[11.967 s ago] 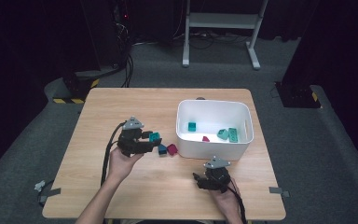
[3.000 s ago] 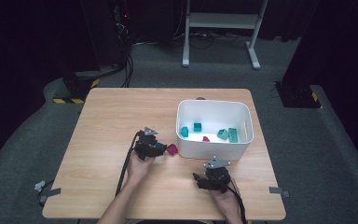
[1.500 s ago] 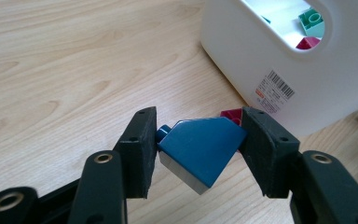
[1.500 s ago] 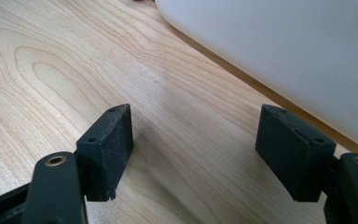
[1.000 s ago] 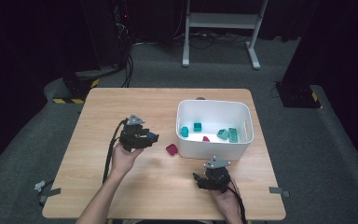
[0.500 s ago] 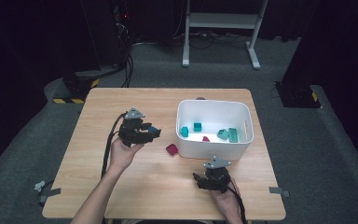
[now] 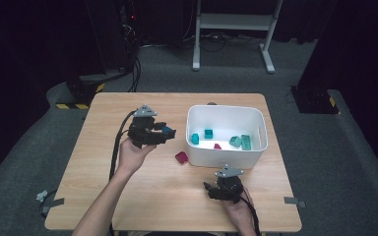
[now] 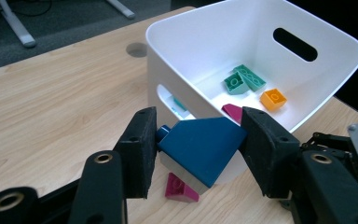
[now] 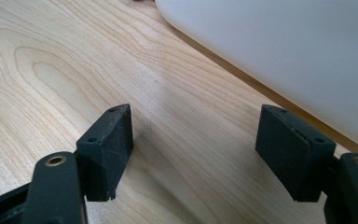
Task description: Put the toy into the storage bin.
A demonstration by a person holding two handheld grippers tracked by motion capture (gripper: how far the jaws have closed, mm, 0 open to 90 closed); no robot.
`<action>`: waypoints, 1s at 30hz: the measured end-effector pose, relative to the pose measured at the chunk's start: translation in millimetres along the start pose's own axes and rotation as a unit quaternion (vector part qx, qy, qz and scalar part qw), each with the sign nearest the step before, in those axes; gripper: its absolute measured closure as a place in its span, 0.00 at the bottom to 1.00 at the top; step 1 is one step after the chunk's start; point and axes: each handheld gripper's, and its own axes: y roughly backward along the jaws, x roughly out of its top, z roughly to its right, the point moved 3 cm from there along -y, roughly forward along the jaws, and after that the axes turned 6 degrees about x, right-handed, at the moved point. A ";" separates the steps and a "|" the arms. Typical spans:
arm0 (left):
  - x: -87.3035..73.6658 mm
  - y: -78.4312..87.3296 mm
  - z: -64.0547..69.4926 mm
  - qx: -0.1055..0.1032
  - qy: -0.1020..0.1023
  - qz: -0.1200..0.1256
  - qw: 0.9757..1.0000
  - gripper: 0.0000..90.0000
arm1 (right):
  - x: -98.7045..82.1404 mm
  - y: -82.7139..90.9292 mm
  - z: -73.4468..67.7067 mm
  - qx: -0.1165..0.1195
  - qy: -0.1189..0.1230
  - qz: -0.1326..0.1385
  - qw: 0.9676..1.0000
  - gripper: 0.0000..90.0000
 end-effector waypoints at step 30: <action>37.1 -19.7 31.5 -0.041 -0.021 -0.001 0.999 0.53 | 0.0 0.0 0.1 0.001 0.000 0.000 1.000 0.31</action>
